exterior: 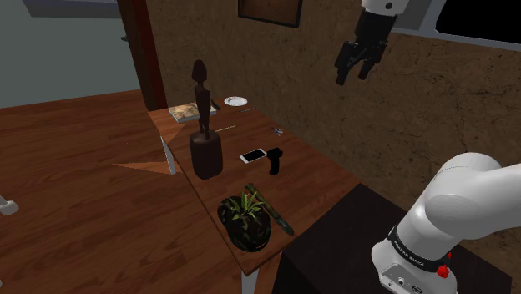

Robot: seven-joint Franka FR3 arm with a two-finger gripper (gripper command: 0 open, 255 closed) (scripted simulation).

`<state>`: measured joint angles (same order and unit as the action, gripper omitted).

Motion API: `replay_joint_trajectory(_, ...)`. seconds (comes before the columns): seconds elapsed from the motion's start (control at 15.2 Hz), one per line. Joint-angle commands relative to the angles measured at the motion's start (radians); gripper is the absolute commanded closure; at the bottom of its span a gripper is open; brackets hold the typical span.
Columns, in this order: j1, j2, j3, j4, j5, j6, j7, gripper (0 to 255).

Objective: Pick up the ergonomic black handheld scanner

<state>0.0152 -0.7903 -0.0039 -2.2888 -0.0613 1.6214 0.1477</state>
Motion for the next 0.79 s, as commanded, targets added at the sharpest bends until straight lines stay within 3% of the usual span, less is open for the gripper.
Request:
replay_joint_trajectory(0.0,0.000,0.000,0.000,0.000,0.000,0.000,0.000,0)
replay_joint_trajectory(0.73,-0.070,0.288,0.050,-0.081,0.032,0.334,0.255,0)
